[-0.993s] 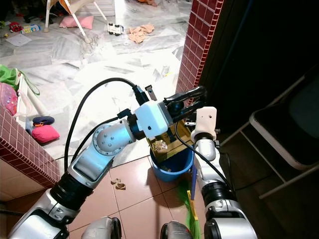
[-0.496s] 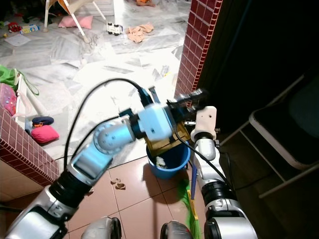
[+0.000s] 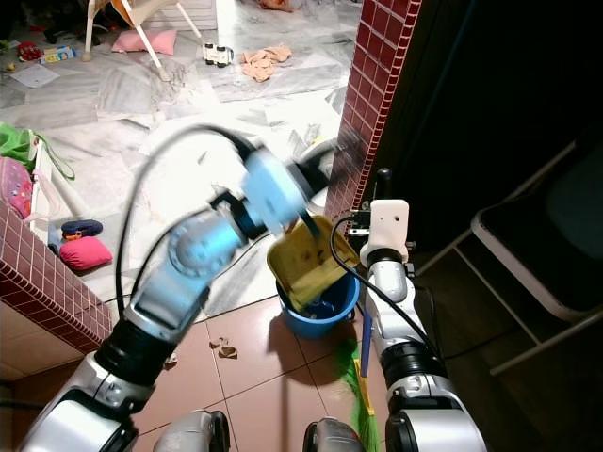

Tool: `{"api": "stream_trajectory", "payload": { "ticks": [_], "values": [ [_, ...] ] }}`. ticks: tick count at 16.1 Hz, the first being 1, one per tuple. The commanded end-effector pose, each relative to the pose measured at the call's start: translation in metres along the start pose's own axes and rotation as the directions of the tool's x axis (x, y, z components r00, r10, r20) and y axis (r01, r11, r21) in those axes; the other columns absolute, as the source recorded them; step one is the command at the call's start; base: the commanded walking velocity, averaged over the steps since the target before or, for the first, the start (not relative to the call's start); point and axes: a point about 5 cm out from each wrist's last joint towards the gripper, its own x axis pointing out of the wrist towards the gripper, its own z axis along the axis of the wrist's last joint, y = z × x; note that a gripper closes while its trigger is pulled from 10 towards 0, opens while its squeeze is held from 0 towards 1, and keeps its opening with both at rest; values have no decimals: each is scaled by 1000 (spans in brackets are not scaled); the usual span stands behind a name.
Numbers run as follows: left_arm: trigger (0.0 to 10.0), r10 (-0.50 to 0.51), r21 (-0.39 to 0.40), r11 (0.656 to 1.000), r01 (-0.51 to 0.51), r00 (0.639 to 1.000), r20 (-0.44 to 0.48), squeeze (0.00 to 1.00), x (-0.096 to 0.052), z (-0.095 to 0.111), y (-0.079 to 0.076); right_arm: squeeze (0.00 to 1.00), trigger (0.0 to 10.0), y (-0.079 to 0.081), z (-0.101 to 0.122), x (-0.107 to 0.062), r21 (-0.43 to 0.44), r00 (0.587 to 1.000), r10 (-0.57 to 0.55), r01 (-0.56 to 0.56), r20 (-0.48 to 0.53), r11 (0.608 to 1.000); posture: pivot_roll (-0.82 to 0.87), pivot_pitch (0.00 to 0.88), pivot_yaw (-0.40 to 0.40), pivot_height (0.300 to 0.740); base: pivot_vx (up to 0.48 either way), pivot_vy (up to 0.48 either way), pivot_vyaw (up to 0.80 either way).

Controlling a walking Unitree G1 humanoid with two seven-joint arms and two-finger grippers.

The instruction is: Sweep floor

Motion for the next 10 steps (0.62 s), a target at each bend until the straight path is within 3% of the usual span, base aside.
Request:
{"api": "stream_trajectory", "payload": {
  "ticks": [1, 6, 10],
  "values": [
    [10000, 89, -2, 996, -89, 995, 54, 0, 6, 14, 17, 0, 10000, 1, 11, 5, 11, 999, -2, 2, 45, 1000, 4, 65, -30, 740, 0, 0, 0],
    [10000, 289, -24, 957, -288, 953, 91, 0, 7, 31, 53, 0, 10000, 2, 10, 6, 7, 999, 2, -2, 43, 1000, 4, 63, -37, 740, 0, 0, 0],
    [10000, 412, 58, 904, -423, 899, 147, 0, -2, 51, 90, 0, 10000, 2, 9, 5, 1, 999, 8, -8, 39, 1000, 6, 62, -41, 740, 0, 0, 0]
  ]
}}
